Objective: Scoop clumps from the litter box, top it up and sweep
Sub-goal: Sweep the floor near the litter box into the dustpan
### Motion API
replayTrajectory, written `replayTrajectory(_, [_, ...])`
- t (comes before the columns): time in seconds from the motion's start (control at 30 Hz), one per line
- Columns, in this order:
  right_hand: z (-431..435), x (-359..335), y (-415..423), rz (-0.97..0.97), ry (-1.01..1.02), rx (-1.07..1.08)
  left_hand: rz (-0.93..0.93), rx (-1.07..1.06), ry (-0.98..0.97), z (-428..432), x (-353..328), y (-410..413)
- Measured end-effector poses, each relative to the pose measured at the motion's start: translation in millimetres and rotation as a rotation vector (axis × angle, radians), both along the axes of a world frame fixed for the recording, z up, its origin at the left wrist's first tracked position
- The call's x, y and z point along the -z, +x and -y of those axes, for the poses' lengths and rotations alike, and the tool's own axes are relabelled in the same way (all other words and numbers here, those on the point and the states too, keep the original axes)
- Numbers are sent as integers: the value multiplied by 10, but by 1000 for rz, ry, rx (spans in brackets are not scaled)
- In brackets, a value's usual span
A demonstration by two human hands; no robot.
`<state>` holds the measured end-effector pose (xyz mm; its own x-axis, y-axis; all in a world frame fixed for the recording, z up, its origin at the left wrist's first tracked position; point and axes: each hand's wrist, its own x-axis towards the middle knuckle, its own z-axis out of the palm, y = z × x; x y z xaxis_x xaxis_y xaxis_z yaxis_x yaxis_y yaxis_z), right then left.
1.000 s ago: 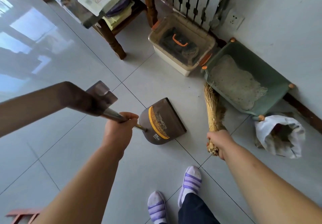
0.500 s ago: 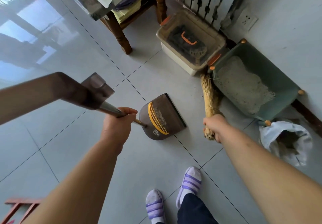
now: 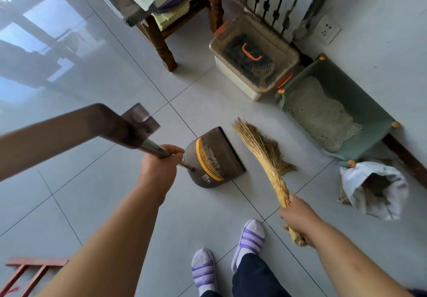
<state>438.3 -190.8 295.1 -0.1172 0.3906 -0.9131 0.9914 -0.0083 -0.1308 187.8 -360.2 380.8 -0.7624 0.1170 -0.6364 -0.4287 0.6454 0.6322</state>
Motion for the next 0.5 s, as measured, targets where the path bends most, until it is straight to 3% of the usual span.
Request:
replayTrajectory(0.23, [-39,180,11,-10,-50,401,20,12,-5,93,-12,68])
replayTrajectory(0.4, [151,35,-39,-37,-171,432,6,52,-18,179,-31,155])
replayTrajectory(0.5, [201,-179,41,-124,-141,490,-6,62,-14,209,-79,167])
